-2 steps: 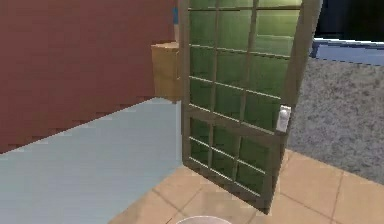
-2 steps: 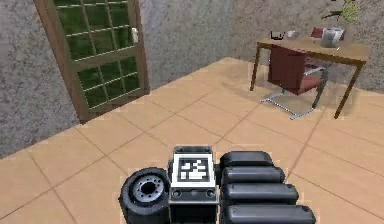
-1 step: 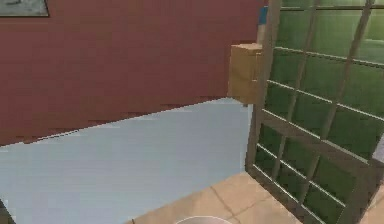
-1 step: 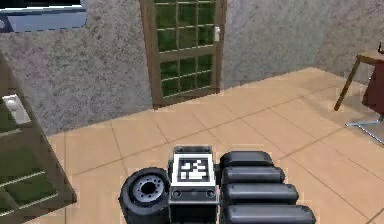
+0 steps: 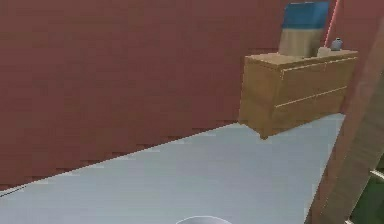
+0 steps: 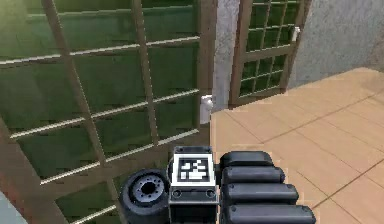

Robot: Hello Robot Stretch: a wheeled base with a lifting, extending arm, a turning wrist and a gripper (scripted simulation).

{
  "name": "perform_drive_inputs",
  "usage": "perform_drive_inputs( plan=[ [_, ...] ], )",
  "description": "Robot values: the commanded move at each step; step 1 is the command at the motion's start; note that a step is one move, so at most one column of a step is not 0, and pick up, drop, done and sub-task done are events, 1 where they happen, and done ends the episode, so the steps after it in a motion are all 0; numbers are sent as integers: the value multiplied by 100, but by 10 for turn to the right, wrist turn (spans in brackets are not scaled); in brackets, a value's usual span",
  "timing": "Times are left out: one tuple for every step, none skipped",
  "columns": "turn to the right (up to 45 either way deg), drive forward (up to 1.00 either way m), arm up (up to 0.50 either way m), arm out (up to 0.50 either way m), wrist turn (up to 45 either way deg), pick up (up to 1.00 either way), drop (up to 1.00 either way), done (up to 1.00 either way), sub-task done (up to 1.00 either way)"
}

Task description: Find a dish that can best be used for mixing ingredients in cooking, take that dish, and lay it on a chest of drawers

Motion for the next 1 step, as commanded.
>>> perform_drive_inputs(
  plan=[
    [0, 65, 0, 0, 0, 0, 0, 0, 0]
  ],
)
